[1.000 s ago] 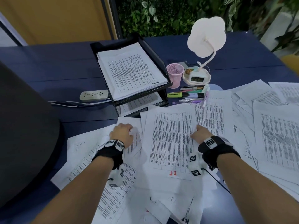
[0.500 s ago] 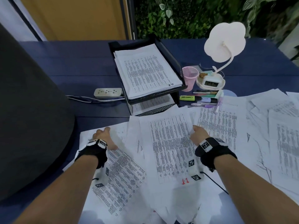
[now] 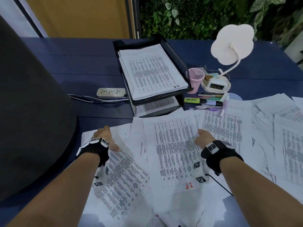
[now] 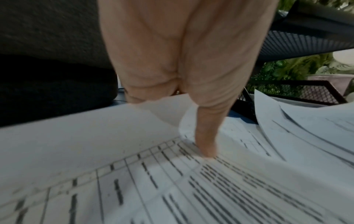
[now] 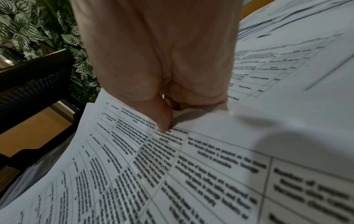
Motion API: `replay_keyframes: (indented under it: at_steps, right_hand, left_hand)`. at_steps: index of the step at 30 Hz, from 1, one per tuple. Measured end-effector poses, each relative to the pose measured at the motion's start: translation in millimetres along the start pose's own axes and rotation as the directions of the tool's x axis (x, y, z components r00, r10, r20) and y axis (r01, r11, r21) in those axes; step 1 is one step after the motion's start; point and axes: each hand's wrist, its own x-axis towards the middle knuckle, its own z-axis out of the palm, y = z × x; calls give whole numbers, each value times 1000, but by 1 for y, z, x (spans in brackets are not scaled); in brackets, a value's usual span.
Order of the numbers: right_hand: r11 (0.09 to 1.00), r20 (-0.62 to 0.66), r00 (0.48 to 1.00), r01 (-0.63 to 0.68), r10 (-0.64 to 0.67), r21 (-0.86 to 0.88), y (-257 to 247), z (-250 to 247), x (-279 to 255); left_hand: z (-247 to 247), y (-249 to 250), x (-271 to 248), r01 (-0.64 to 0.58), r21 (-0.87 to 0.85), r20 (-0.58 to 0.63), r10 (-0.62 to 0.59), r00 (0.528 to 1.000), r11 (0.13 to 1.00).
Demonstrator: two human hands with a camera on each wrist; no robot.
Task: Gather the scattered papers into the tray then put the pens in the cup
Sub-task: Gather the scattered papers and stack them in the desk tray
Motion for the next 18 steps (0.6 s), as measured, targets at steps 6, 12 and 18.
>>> replay_keyframes:
  at_steps: [6,12,18]
  right_hand:
    - [1000,16,1000,16,-17,15,3,-1,4]
    - [996,22,996,82,-82,24,7,-3,2]
    - [989,30,989,141,-142,37,5,-6,-1]
  left_hand:
    - [-26,8,-2,-216,-47,-9,216,976,975]
    - [-94,52,-33,-539,-189,-121,525,842,821]
    - [-119,88,-60,-686,-241,-234,644,728,687]
